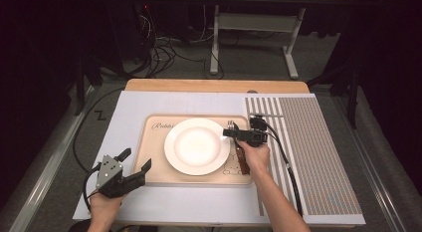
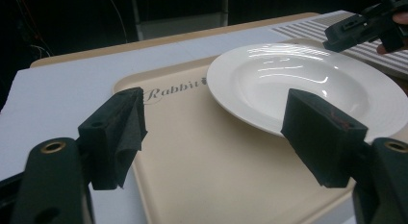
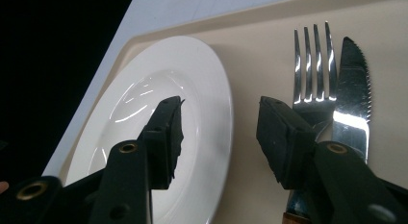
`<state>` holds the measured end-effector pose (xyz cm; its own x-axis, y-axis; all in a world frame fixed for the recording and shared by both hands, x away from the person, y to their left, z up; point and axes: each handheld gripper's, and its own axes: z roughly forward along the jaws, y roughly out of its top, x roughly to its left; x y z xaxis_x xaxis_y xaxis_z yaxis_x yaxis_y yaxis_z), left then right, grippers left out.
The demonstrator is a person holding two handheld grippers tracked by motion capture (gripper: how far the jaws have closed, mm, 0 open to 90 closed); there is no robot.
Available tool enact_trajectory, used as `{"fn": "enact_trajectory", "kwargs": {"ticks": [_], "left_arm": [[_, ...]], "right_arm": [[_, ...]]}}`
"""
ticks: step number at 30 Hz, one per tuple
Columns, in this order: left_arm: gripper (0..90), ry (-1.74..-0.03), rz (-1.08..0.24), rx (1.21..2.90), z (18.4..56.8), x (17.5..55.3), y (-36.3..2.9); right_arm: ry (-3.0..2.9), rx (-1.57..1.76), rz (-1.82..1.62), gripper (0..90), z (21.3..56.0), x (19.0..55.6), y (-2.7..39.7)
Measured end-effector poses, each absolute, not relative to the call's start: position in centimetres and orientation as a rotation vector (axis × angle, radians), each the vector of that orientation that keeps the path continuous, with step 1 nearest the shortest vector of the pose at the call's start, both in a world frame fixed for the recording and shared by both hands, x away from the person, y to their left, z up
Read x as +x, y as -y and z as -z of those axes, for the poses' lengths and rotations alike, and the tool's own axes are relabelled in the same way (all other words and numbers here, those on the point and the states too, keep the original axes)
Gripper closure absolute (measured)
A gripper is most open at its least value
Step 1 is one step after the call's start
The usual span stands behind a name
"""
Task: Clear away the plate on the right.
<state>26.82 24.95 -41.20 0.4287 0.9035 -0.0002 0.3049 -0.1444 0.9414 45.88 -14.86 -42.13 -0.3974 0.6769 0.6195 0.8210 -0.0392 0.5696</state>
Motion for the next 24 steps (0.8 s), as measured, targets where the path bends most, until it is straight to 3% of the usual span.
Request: {"fn": "enact_trajectory", "kwargs": {"ticks": [24], "left_arm": [[23.9,-1.059,-0.745,1.686,41.3,26.8,-25.0]], "right_arm": [[1.984,-1.653,1.506,51.9,41.9,44.9,18.5]]}}
